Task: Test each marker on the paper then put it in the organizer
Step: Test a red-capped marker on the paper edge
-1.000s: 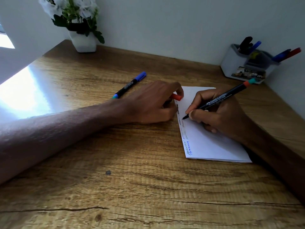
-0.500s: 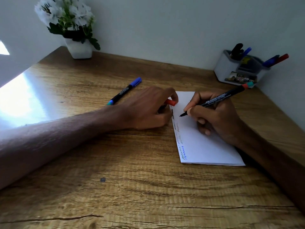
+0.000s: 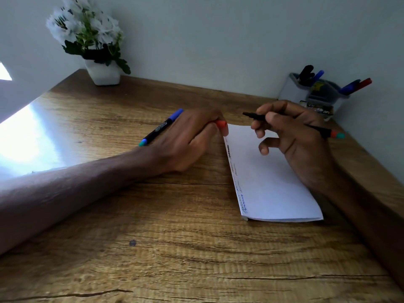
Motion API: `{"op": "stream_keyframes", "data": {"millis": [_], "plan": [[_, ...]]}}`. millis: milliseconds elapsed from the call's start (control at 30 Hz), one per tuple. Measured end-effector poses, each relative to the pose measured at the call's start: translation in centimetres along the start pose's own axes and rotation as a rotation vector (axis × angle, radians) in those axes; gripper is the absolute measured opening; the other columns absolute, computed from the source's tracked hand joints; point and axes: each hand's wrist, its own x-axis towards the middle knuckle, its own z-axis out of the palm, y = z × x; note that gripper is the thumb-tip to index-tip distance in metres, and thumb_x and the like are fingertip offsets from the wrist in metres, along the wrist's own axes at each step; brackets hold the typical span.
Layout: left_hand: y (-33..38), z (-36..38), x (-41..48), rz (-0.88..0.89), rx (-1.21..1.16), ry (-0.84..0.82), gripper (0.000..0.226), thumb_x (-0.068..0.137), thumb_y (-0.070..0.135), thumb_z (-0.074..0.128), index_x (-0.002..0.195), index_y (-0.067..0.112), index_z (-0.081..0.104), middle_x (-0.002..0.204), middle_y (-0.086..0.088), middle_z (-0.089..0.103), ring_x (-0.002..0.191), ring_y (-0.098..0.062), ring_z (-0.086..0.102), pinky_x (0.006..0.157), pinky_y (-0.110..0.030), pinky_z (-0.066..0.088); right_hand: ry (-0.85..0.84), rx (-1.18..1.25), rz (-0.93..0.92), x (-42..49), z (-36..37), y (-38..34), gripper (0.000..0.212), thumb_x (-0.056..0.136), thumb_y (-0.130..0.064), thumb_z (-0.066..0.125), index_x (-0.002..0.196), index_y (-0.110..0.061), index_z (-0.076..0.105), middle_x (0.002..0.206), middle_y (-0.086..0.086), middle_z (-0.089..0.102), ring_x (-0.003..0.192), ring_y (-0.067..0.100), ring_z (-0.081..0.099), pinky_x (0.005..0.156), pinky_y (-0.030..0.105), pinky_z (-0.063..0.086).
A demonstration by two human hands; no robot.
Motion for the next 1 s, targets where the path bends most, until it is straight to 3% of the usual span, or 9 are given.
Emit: {"op": "stream_keyframes", "data": {"millis": [100, 200, 333, 500, 633, 833, 1000], "plan": [[0.17, -0.28, 0.26, -0.049, -0.097, -0.004, 0.029, 0.102, 0.012, 0.042, 0.104, 0.019, 0.071, 0.092, 0.013, 0.067, 0.091, -0.004, 0.061, 0.075, -0.011, 0.038, -0.032, -0.005, -0.015, -0.05, -0.13, -0.35, 0.021, 0.093, -0.008, 0.052, 0.107, -0.003, 0.066, 0.091, 0.014, 0.075, 0.077, 0.024, 0.068, 0.054, 0.031, 0.054], [0.11, -0.42, 0.52, -0.087, -0.163, -0.037, 0.028, 0.103, 0.012, 0.046, 0.111, 0.02, 0.072, 0.103, 0.019, 0.07, 0.102, 0.001, 0.062, 0.08, -0.009, 0.041, -0.04, -0.061, -0.057, -0.29, -0.12, -0.52, 0.014, 0.092, -0.011, 0.06, 0.1, -0.002, 0.067, 0.087, 0.014, 0.076, 0.071, 0.027, 0.071, 0.053, 0.031, 0.055], [-0.3, -0.3, 0.73, -0.12, -0.254, -0.043, 0.028, 0.103, 0.006, 0.049, 0.111, 0.02, 0.072, 0.093, 0.026, 0.068, 0.097, 0.003, 0.063, 0.078, -0.006, 0.04, -0.011, -0.137, -0.102, -0.17, -0.2, -0.29, 0.011, 0.091, -0.008, 0.062, 0.088, 0.0, 0.067, 0.072, 0.009, 0.072, 0.053, 0.023, 0.062, 0.045, 0.029, 0.05], [-0.41, -0.33, 0.71, -0.107, -0.251, -0.065, 0.028, 0.103, 0.006, 0.049, 0.115, 0.018, 0.072, 0.101, 0.023, 0.07, 0.103, 0.0, 0.064, 0.08, -0.007, 0.042, -0.003, -0.153, -0.125, 0.03, -0.47, -0.13, 0.01, 0.092, -0.006, 0.061, 0.087, 0.0, 0.067, 0.071, 0.009, 0.07, 0.051, 0.023, 0.059, 0.043, 0.027, 0.047], [-0.27, -0.46, 0.62, -0.076, -0.202, -0.102, 0.028, 0.104, 0.01, 0.049, 0.12, 0.019, 0.07, 0.111, 0.015, 0.072, 0.108, -0.002, 0.064, 0.084, -0.016, 0.049, -0.02, -0.162, -0.12, -0.02, -0.24, -0.09, 0.009, 0.091, -0.007, 0.061, 0.088, 0.0, 0.067, 0.072, 0.009, 0.071, 0.053, 0.023, 0.06, 0.043, 0.027, 0.048], [-0.13, -0.45, 0.5, -0.013, -0.128, -0.125, 0.027, 0.105, 0.01, 0.05, 0.124, 0.018, 0.067, 0.113, 0.012, 0.072, 0.11, -0.012, 0.066, 0.089, -0.042, 0.054, -0.026, -0.192, -0.108, 0.07, -0.35, 0.11, 0.009, 0.091, -0.009, 0.069, 0.088, -0.001, 0.068, 0.074, 0.011, 0.072, 0.054, 0.024, 0.061, 0.043, 0.03, 0.049], [-0.33, -0.24, 0.54, 0.015, -0.079, -0.124, 0.031, 0.105, 0.014, 0.051, 0.133, 0.017, 0.064, 0.116, 0.008, 0.071, 0.112, -0.014, 0.066, 0.09, -0.044, 0.056, -0.041, -0.192, -0.085, -0.05, -0.14, 0.06, 0.013, 0.089, -0.012, 0.067, 0.091, 0.001, 0.067, 0.078, 0.016, 0.073, 0.059, 0.025, 0.065, 0.044, 0.029, 0.05]]}}
